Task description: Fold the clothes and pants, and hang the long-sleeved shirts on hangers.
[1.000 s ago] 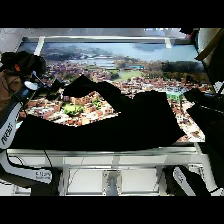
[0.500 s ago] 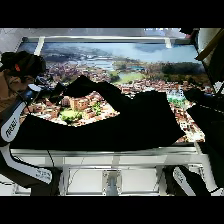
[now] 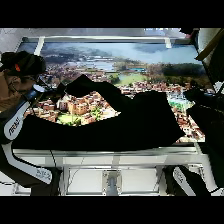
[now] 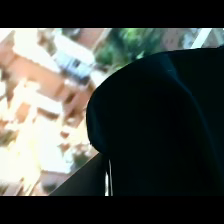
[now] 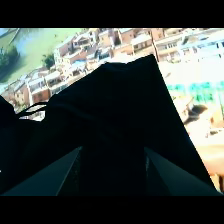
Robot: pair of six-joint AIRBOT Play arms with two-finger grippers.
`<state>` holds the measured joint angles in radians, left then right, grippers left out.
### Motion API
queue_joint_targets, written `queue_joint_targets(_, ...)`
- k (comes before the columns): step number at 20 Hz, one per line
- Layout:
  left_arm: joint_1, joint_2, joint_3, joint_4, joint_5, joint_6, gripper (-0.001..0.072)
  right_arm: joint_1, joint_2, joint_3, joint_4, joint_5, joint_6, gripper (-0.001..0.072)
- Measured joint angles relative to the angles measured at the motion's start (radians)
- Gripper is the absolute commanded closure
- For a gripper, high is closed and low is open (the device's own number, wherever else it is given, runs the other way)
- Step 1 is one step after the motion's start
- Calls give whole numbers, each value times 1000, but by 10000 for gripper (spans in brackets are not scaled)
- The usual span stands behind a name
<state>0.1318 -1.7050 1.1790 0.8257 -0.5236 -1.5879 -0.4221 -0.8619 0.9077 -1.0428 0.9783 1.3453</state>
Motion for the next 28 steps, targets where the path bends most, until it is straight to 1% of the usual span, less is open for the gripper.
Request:
queue_joint_targets(2,5,29,5,7,-2,19,700,0,-18,0,0,-2,1,283)
queue_joint_targets(5,26,110,10,48,-27,51,700,0,-109,0,8,-16,1,281)
queue_joint_targets(7,45,174,11,93,-62,63,700,0,-214,2,55,-49,-25,281)
queue_joint_targets(9,61,230,11,142,-123,69,700,2,-350,29,157,-76,-92,281)
queue_joint_targets(12,74,294,11,221,-218,73,700,18,-558,135,277,-89,-160,282)
queue_joint_targets(14,77,322,11,257,-262,75,700,38,-678,224,302,-87,-181,283)
queue_joint_targets(16,80,337,11,277,-285,77,700,56,-768,303,299,-86,-189,283)
queue_joint_targets(18,81,344,11,288,-300,77,700,67,-824,359,257,-82,-183,283)
queue_joint_targets(21,81,350,11,296,-310,77,700,71,-862,404,175,-81,-149,284)
queue_joint_targets(23,82,351,11,300,-314,77,700,75,-872,417,148,-79,-136,287)
queue_joint_targets(24,82,351,11,301,-315,77,700,80,-877,422,137,-71,-135,316)
queue_joint_targets(25,82,352,11,302,-315,77,700,85,-880,425,130,-62,-136,328)
queue_joint_targets(27,82,352,11,303,-316,77,700,98,-890,429,121,-57,-137,329)
queue_joint_targets(28,82,352,11,303,-317,77,700,107,-898,432,122,-58,-140,344)
